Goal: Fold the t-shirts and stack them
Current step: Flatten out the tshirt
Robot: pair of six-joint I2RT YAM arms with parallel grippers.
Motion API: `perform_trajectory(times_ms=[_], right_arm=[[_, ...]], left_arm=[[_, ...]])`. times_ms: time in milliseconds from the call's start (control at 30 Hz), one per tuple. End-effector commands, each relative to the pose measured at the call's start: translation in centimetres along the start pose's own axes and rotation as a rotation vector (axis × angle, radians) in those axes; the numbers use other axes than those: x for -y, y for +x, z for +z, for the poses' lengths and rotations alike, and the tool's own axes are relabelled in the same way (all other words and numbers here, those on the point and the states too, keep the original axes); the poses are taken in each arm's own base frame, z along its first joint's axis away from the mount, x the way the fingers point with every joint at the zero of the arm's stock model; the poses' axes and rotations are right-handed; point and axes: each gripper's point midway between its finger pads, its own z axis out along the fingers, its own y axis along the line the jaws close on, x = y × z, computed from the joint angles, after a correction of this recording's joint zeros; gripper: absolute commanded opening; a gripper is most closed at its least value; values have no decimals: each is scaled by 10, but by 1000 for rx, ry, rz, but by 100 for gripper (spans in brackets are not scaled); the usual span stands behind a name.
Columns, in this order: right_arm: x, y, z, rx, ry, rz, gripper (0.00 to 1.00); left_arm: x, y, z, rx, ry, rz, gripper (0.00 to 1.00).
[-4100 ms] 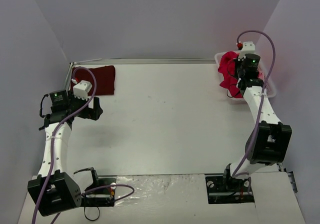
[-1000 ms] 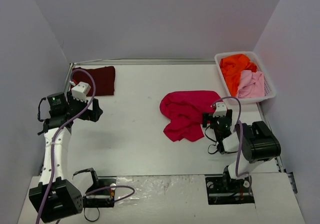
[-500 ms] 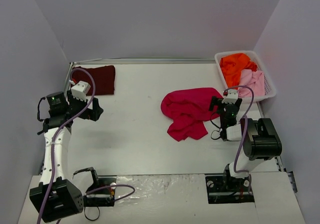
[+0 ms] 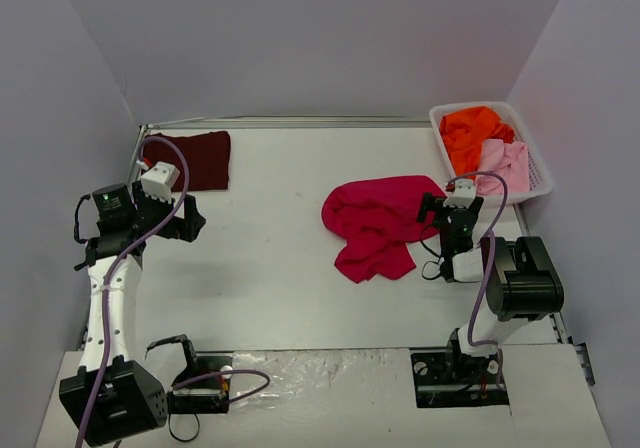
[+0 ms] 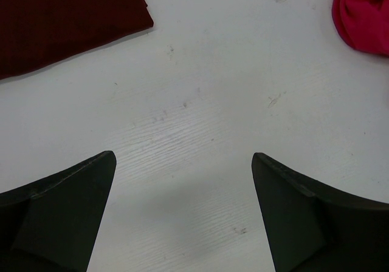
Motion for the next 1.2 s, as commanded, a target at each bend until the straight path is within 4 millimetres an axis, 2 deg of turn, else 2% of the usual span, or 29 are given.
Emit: perform_trajectory(times_ms=[0,333,1167], right_arm=[[-3,-32,4,118,-7,33,100],[-3,-31,4,116,-7,33,100],[-3,-32,4,119,-7,34,100]], left_arm=[[0,-21,-7,44,1,18,94],[3,-26,-14,72,-14,15,94],[-2,-17,-7,41,-16,10,94]])
